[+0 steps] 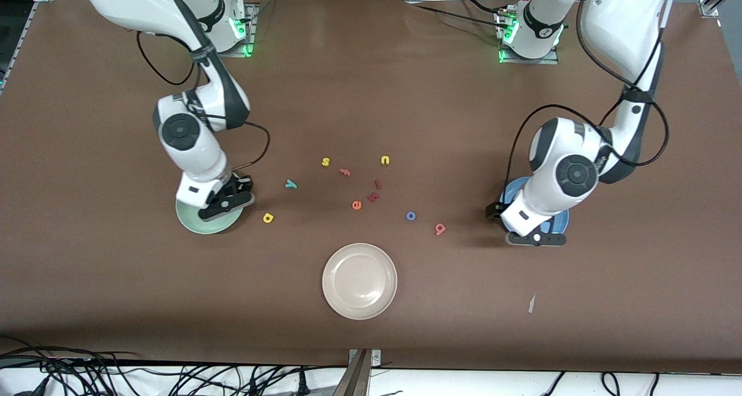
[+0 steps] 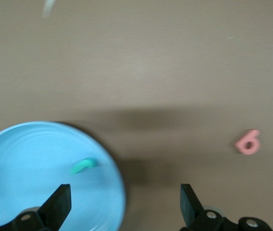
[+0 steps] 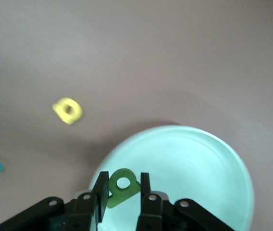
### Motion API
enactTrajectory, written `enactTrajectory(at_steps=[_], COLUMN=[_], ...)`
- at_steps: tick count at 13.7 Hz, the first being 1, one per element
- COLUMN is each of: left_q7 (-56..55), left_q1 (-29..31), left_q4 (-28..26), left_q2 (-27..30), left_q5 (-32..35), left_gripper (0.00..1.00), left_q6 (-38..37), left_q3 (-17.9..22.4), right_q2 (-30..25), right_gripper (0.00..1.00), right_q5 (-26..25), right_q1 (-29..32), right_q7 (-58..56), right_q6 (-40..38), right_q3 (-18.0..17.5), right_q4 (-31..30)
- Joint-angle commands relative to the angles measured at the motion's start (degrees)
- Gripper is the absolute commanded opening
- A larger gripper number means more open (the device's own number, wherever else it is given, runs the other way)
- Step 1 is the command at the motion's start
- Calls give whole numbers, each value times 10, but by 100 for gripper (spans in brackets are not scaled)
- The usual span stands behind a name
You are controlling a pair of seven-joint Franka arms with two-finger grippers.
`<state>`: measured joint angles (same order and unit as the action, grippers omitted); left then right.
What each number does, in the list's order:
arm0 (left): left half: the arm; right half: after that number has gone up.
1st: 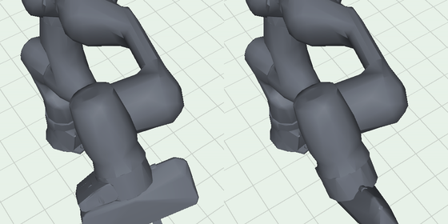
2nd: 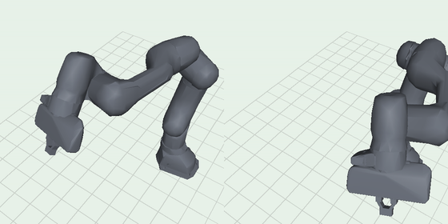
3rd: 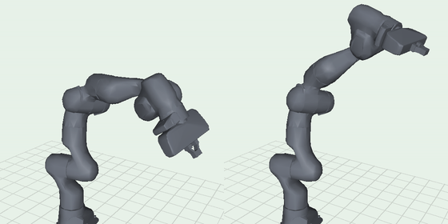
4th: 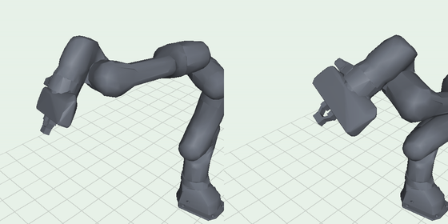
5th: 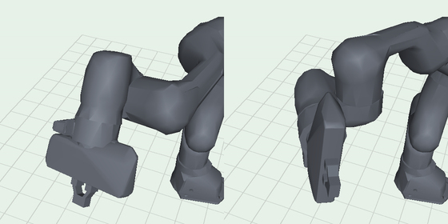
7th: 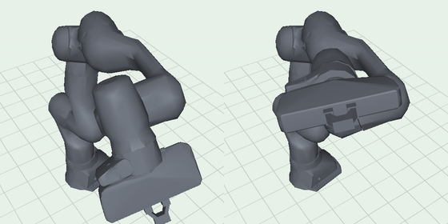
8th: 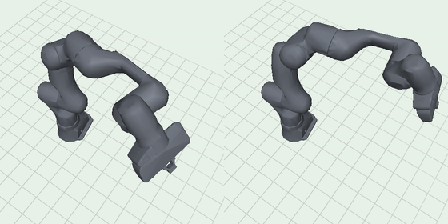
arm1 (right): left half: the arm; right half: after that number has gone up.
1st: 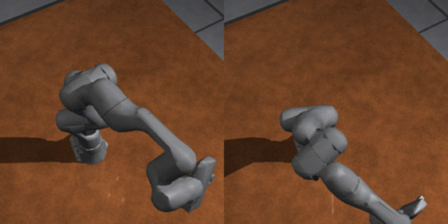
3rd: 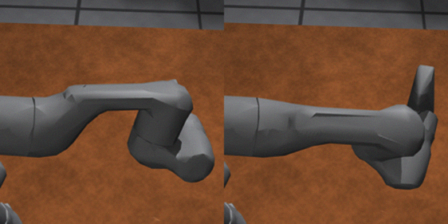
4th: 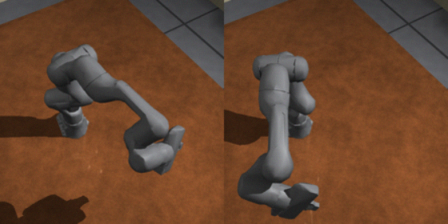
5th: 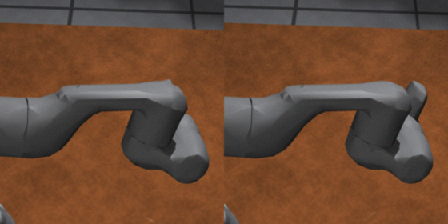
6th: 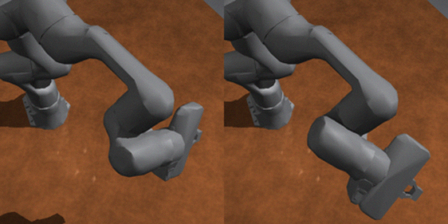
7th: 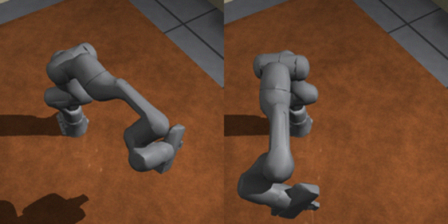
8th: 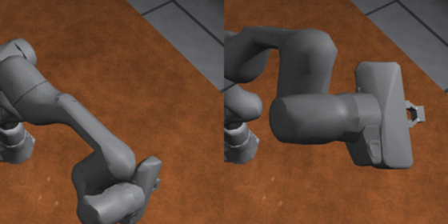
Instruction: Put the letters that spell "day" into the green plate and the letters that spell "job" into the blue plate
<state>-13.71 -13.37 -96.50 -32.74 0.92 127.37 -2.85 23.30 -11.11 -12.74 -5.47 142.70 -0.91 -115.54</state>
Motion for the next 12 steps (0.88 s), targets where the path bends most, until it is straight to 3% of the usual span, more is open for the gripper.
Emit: enactTrajectory(at_steps=[1,2,5,9,12], left_q7=[5,52,197,207,209], left_q1=[-1,-3,-5,-41,-55], left_q4=[72,91,110,117,117], left_q2=[-58,-78,-125,-142,-145], left_q5=[9,10,8,11,18], left_gripper=[100,100,100,100,98], left_q6=[3,15,81,95,97], left_q3=[-36,-48,-65,-66,-66], right_q2=[-13,-13,-2,50,84], right_gripper=[67,75,74,74,73], right_q5=[-1,1,28,49,50], right_q1=[35,35,32,-15,-27], right_q7=[-20,-18,22,121,146], right_q6=[4,7,9,11,75], right_q3=[-8,-9,-33,-45,-44], right_q4=[-34,-34,-13,44,53])
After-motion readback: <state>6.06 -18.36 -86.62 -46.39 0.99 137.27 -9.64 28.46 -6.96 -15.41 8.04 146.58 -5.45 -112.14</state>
